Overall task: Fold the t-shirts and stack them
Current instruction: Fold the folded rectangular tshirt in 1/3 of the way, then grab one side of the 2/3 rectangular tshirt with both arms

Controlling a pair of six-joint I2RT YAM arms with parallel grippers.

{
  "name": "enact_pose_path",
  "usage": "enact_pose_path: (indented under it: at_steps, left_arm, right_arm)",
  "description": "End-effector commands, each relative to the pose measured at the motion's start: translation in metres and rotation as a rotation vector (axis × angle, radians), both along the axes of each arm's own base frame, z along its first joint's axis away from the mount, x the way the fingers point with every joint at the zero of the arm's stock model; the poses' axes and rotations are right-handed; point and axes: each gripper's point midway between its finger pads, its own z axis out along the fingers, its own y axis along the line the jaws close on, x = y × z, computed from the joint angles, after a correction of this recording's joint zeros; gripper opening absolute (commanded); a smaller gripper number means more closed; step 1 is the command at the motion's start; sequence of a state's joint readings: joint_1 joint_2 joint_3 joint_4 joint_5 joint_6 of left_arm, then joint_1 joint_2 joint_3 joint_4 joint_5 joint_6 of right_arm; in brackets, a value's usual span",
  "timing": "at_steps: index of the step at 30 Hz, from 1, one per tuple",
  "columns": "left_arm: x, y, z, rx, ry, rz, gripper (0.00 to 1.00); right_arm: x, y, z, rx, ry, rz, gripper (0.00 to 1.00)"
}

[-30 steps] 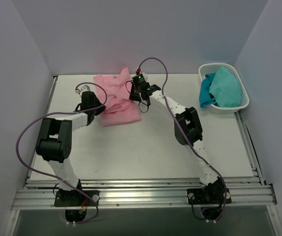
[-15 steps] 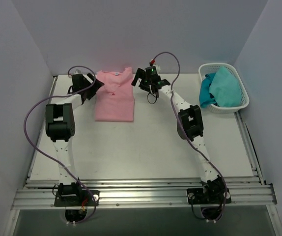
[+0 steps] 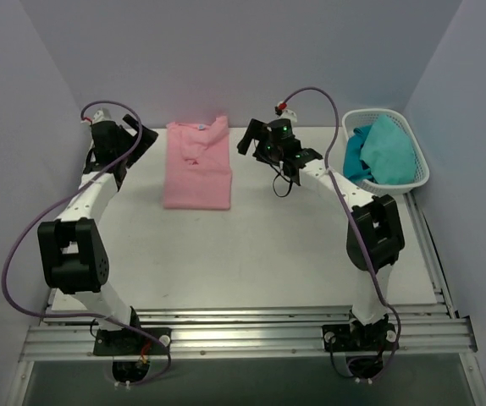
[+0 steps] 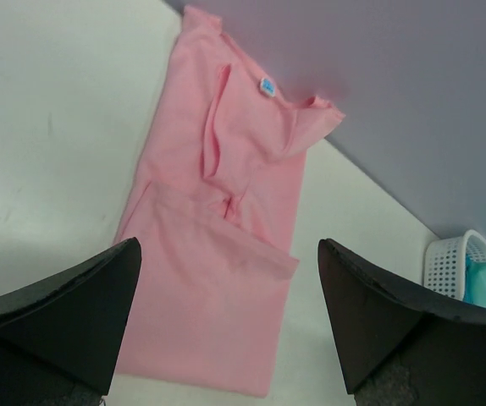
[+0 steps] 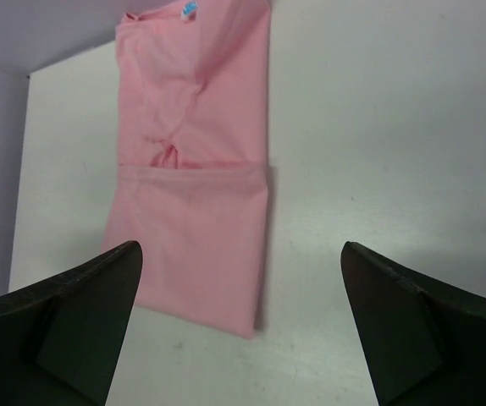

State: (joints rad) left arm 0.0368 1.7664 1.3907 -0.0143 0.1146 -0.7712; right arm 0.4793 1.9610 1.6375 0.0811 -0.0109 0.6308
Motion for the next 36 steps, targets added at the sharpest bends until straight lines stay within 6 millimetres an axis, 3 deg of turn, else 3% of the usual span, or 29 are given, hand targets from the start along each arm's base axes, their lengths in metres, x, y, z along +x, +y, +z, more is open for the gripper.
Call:
enact_pose_path:
  at_steps: [1, 2, 3, 4, 6, 8, 17, 28, 36]
  left_arm:
    - [-0.052, 0.011, -0.065, 0.051, 0.15, 0.068, 0.94]
    - [-0.058, 0.01, -0.057, 0.04, 0.107, 0.084, 0.94]
    - [-0.067, 0.004, -0.066, 0.034, 0.117, 0.075, 0.94]
    - [-0.085, 0.003, -0.086, 0.03, 0.156, 0.075, 0.94]
    - [-0.096, -0.017, -0.097, 0.05, 0.168, 0.061, 0.95]
    - [-0.107, -0.023, -0.11, 0.07, 0.197, 0.06, 0.94]
    - [-0.116, -0.047, -0.14, 0.062, 0.25, 0.045, 0.95]
    - [-0.131, -0.037, -0.152, 0.068, 0.298, 0.164, 0.95]
    - [-0.139, -0.032, -0.171, 0.052, 0.323, 0.215, 0.95]
  right_arm:
    - [-0.026, -0.015, -0.023, 0.012, 0.027, -0.034, 1.0]
    - [-0.032, -0.016, -0.03, 0.024, 0.04, -0.035, 1.0]
    - [-0.038, -0.011, -0.034, 0.046, 0.04, -0.005, 1.0]
    - [-0.049, -0.013, -0.05, 0.044, 0.076, 0.01, 1.0]
    - [-0.056, -0.012, -0.06, 0.053, 0.101, 0.018, 1.0]
    - [-0.065, -0.011, -0.072, 0.057, 0.123, 0.032, 1.0]
    - [-0.073, 0.025, -0.096, 0.116, 0.156, 0.102, 0.99]
    - [-0.098, 0.104, -0.144, 0.132, 0.226, 0.209, 0.98]
    - [-0.099, 0.115, -0.162, 0.125, 0.248, 0.22, 0.96]
